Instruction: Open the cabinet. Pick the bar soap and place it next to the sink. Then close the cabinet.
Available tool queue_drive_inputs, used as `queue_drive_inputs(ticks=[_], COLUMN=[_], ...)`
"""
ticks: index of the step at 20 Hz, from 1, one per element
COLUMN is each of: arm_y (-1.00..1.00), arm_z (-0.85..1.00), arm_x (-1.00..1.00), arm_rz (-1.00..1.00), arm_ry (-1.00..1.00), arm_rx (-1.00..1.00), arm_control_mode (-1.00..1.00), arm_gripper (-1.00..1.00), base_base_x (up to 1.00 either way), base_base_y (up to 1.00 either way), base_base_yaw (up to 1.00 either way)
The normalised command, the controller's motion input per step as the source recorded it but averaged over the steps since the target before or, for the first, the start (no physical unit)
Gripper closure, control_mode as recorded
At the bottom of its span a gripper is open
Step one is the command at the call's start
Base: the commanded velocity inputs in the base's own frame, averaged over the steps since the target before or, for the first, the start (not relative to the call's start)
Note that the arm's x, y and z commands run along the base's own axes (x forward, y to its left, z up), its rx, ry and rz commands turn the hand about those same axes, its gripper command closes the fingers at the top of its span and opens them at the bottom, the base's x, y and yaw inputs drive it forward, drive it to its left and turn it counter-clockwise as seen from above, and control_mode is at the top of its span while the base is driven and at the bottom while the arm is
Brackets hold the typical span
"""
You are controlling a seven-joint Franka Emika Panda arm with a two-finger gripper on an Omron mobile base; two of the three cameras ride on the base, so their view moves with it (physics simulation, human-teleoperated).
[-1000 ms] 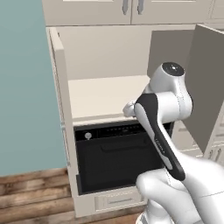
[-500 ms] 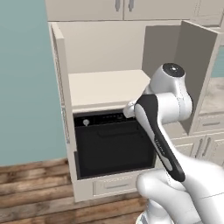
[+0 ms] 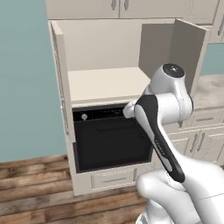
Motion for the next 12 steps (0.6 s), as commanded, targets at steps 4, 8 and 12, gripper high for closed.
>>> queue_drive_inputs(ticks=[4, 8, 12], arm_y=[0.00, 0.00, 0.00], arm_z=[0.00, 0.00, 0.00], arm_x=[0.00, 0.00, 0.00], arm_rz=[0.00, 0.00, 0.00], arm_ry=[0.00, 0.00, 0.00], arm_rx=[0.00, 0.00, 0.00], arm_control_mode=[1.00, 1.00, 1.00], arm_gripper=[1.00, 1.00, 1.00], base_base_x=[-0.51, -0.56, -0.46], base_base_y=[-0.11, -0.31, -0.27], base_base_yaw=[-0.26, -0.38, -0.39])
